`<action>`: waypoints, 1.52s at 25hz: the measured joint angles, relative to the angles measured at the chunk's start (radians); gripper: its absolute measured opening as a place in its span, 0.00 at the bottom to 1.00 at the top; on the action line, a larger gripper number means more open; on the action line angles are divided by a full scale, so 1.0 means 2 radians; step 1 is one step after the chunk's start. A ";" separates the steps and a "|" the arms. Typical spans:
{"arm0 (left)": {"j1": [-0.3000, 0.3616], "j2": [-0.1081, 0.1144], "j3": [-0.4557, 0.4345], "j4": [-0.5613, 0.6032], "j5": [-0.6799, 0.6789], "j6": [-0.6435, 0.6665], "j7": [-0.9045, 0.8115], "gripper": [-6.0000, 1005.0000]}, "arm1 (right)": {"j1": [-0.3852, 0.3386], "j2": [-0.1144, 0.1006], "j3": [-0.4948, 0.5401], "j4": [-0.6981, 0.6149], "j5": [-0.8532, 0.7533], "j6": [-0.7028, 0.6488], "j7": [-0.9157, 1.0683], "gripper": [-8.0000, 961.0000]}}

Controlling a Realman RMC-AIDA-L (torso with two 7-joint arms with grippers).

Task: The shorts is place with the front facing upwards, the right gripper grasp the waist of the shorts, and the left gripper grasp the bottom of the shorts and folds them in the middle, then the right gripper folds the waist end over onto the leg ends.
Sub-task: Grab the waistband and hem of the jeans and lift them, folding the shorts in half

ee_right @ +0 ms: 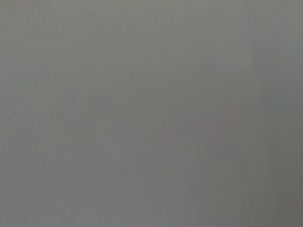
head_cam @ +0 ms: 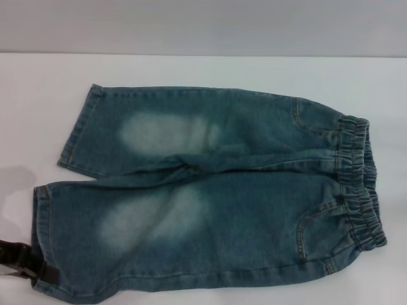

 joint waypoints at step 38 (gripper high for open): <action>-0.025 -0.027 -0.116 0.035 -0.005 -0.043 0.012 0.04 | 0.079 -0.137 0.004 -0.323 -0.842 -0.313 0.799 0.82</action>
